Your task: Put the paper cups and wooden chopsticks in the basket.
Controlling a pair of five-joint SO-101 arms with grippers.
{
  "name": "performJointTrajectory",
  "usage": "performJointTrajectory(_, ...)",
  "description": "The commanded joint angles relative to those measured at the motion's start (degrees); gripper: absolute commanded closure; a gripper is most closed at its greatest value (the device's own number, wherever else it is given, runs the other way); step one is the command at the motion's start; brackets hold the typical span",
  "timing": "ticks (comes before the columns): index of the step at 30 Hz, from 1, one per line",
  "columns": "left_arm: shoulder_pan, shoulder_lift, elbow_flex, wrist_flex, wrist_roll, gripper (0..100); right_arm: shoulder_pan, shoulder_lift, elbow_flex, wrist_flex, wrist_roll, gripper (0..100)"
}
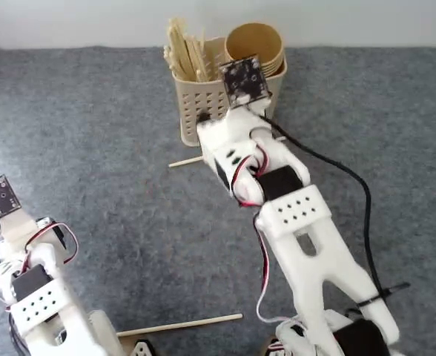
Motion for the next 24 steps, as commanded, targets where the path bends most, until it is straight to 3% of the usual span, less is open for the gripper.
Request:
performJointTrajectory(1, 0.3, -1.0, -2.7, -1.1, 0.2, 91, -1.1, -3.1, -2.3, 13.5, -0.7, 71.3)
performJointTrajectory(10, 0.2, -1.0, -2.7, -1.1, 0.2, 91, -7.1, -2.9, 4.0, 34.0, -0.3, 71.3)
performJointTrajectory(18, 0.2, -1.0, -2.7, -1.1, 0.2, 91, -19.5, -2.8, 5.6, 51.6, -0.3, 71.4)
performJointTrajectory(24, -0.1, -0.9, -2.8, -1.1, 0.2, 91, -32.3, -2.9, 13.7, 51.1, 2.4, 71.4)
